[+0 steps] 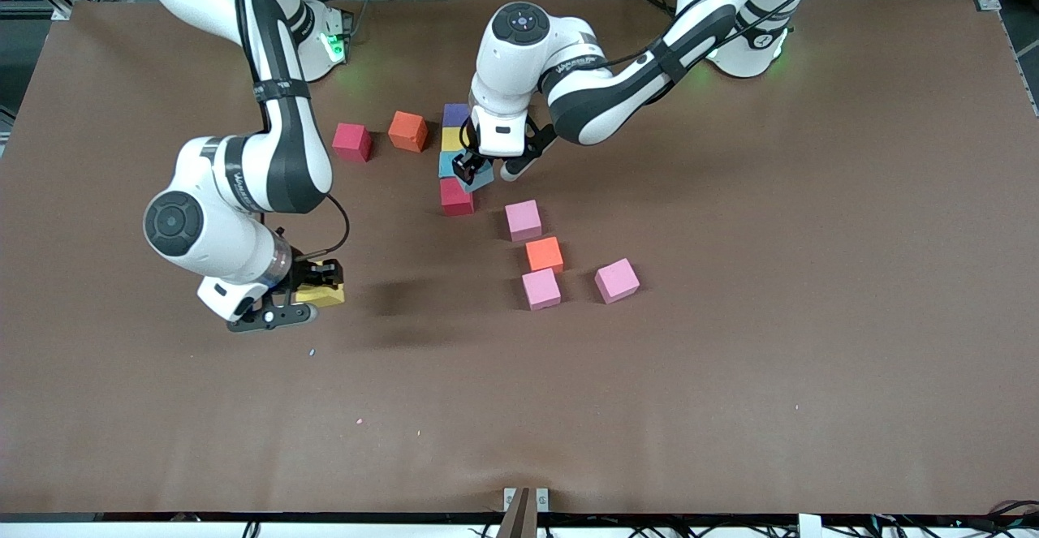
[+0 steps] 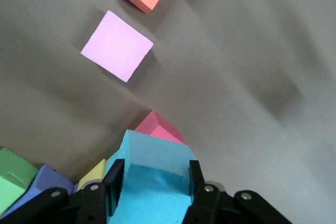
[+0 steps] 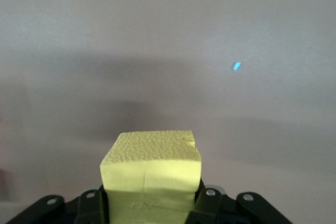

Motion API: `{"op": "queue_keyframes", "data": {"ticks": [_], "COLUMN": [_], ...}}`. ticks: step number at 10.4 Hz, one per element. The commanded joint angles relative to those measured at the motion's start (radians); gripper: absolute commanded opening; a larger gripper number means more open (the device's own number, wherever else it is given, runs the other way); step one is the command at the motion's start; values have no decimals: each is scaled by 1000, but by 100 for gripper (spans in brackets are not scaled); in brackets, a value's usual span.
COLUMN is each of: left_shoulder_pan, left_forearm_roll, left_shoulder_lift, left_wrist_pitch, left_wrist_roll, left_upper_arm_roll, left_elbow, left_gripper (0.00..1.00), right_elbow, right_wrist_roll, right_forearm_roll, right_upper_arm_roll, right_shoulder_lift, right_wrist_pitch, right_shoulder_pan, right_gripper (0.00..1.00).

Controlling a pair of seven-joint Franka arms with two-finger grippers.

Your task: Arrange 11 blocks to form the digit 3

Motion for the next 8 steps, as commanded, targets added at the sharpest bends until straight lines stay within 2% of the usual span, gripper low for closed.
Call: {"op": "queue_keyframes", "data": {"ticks": [1, 3, 5, 6, 8], "left_shoulder_pan": [10, 7, 10, 10, 4], "left_forearm_roll": [-66, -106, -142, -159, -198], "left_shoulder_lift": [-1, -1, -1, -1, 4], "left_wrist_pitch": [-12, -14, -15, -15, -15], "left_wrist_roll": [220, 376, 536, 637, 813], "left_upper_arm_roll": [0, 2, 3, 3, 9], "left_elbow": [6, 7, 7, 9, 7], "left_gripper": [0, 0, 0, 0, 0], "right_elbow": [14, 14, 14, 14, 18], "right_wrist_roll": [-13, -11, -11, -12, -13], "right_forearm_roll": [-18, -22, -65, -90, -94], "right_upper_arm_roll": [93, 149, 267, 305, 306], "right_shoulder_lift": [-23, -27, -39, -41, -39], "right_wrist_pitch": [-14, -10, -8, -8, -7], "right_shoulder_pan": [-91, -136, -244, -286, -285], "right_gripper": [21, 21, 22, 22, 22]}}
